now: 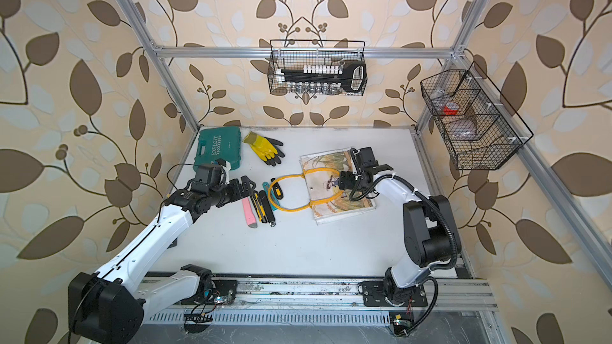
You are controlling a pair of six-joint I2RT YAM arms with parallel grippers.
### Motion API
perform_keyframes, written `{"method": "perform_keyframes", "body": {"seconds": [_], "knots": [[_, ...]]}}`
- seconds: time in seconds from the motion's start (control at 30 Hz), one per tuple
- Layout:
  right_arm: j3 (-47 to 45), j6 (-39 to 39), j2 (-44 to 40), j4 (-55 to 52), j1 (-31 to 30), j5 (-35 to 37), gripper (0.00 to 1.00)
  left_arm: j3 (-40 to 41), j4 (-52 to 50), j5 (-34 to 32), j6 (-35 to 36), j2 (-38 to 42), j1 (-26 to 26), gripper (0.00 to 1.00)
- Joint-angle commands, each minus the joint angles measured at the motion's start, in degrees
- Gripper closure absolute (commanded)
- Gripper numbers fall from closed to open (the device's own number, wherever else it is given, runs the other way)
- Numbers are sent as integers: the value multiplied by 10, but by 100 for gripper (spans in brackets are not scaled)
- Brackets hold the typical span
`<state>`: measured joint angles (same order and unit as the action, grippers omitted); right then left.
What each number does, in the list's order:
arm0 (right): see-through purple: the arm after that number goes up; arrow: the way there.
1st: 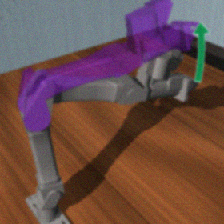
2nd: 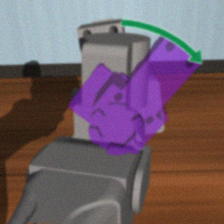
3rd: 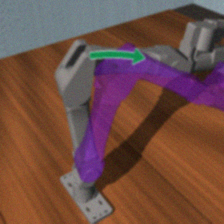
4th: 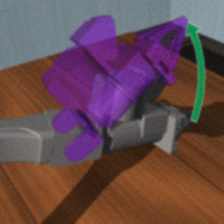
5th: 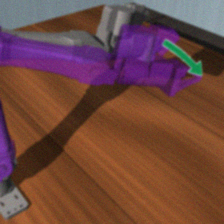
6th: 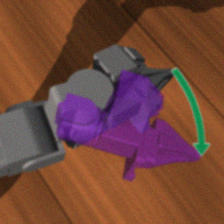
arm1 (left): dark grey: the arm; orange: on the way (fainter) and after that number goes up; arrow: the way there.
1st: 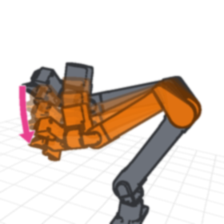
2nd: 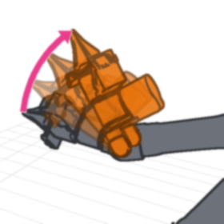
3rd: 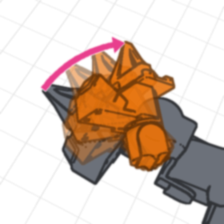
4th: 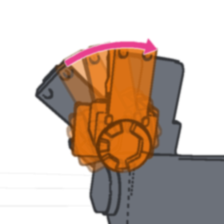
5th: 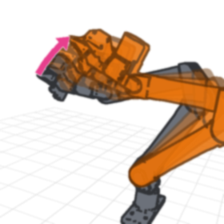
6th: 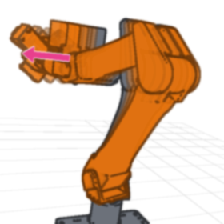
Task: Place the art knife into the pouch
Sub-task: Pick up the pouch from the center of the board.
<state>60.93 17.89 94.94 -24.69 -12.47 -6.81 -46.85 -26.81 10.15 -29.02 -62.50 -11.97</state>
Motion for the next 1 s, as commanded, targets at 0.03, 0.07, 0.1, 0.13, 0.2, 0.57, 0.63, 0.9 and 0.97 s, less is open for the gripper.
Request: {"method": "perform_keyframes", "body": {"seconds": [0.03, 0.07, 0.1, 0.13, 0.2, 0.57, 0.63, 0.9, 0.97], "knots": [[39, 3, 43, -8, -15, 17, 20, 11, 25, 35, -20, -5, -4, 1], [43, 4, 51, -8, -18, 18, 22, 12, 26, 35, -21, -5, -5, 1], [48, 6, 57, -5, -22, 20, 24, 12, 26, 33, -21, -4, -6, 1], [51, 9, 66, -3, -25, 22, 26, 12, 26, 32, -20, -3, -6, 1], [60, 13, 81, -4, -31, 27, 29, 12, 25, 34, -21, -2, -7, 1], [73, 28, 118, 2, -47, 55, 63, 20, 33, 49, -31, 4, -17, 1], [69, 29, 111, 6, -48, 54, 88, 19, 29, 51, -32, 5, -20, 1], [153, 6, 10, -89, -96, 101, 100, 24, 42, 66, -49, 0, -22, 1], [192, 3, -10, -117, -112, 114, 100, 24, 53, 74, -67, -2, -24, 1]]}}
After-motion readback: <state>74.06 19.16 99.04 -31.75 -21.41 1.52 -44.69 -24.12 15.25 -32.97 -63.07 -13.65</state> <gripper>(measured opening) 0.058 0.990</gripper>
